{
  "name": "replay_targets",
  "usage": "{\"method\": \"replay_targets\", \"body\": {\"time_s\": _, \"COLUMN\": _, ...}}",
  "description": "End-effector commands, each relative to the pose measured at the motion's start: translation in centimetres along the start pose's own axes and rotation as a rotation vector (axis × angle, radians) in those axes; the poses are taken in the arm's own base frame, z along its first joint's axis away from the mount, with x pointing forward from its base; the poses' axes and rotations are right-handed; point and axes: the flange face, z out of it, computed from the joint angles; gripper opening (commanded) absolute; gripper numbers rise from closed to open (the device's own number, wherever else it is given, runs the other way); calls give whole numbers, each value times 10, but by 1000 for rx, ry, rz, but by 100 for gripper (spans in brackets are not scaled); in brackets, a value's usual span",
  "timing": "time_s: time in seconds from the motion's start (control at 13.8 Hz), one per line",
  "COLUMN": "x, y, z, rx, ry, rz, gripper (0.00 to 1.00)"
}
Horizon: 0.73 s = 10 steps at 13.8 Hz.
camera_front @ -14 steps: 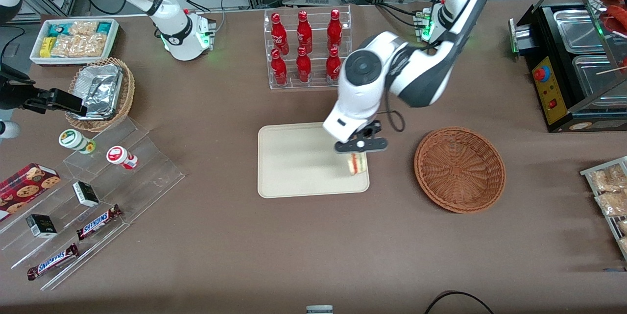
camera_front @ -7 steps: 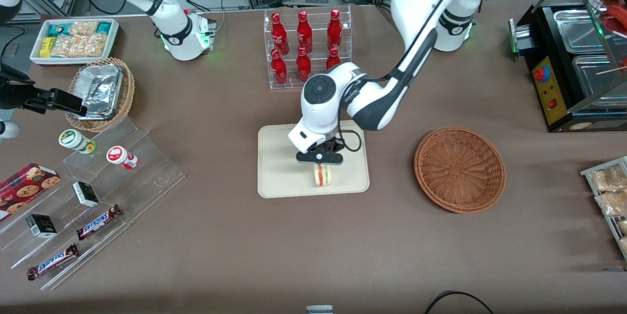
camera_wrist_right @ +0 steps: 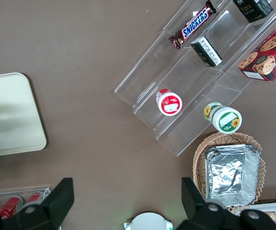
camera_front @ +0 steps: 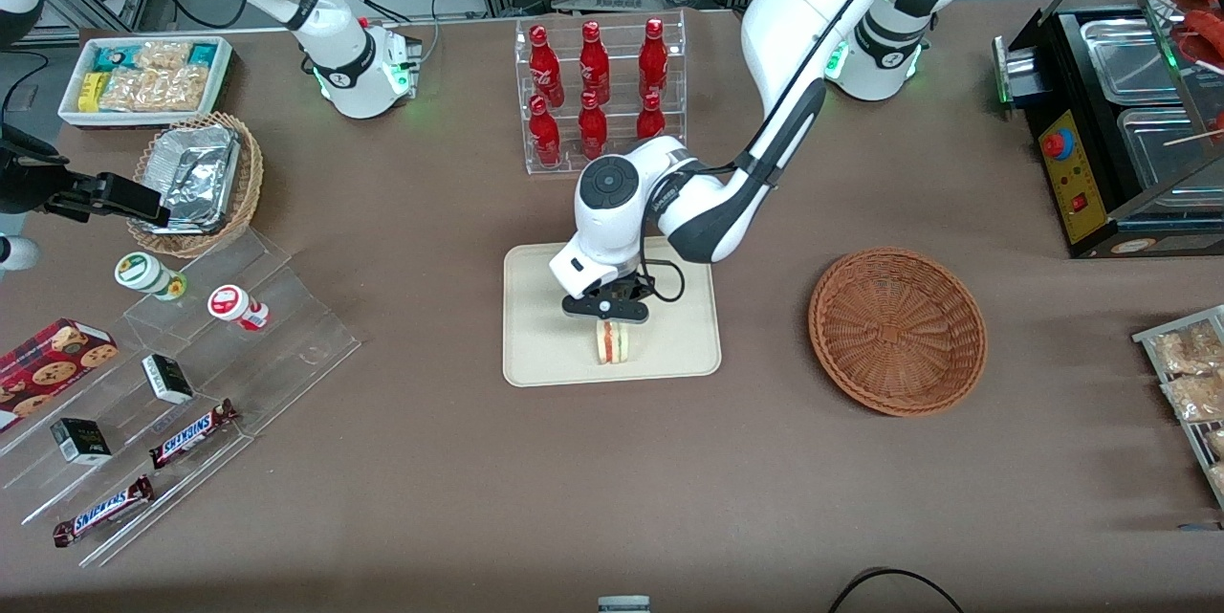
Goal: Place sandwich from basket to tray
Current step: 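Open the left gripper to release the sandwich on the tray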
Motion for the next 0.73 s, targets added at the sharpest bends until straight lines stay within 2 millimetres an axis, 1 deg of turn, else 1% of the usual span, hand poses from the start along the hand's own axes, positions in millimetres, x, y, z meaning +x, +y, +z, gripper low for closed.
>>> {"method": "replay_targets", "body": {"time_s": 0.0, "x": -2, "y": 13, "z": 2, "rx": 7, "ry": 25, "rz": -10, "gripper": 0}}
{"method": "replay_targets", "body": {"time_s": 0.07, "x": -2, "y": 13, "z": 3, "rx": 7, "ry": 24, "rz": -20, "gripper": 5}}
{"method": "replay_targets", "body": {"time_s": 0.15, "x": -3, "y": 14, "z": 4, "rx": 8, "ry": 23, "rz": -40, "gripper": 19}}
{"method": "replay_targets", "body": {"time_s": 0.29, "x": -4, "y": 14, "z": 3, "rx": 12, "ry": 25, "rz": -46, "gripper": 99}}
{"method": "replay_targets", "body": {"time_s": 0.51, "x": 1, "y": 11, "z": -10, "rx": 10, "ry": 36, "rz": -56, "gripper": 99}}
{"method": "replay_targets", "body": {"time_s": 0.65, "x": 7, "y": 5, "z": -41, "rx": 15, "ry": 46, "rz": -72, "gripper": 99}}
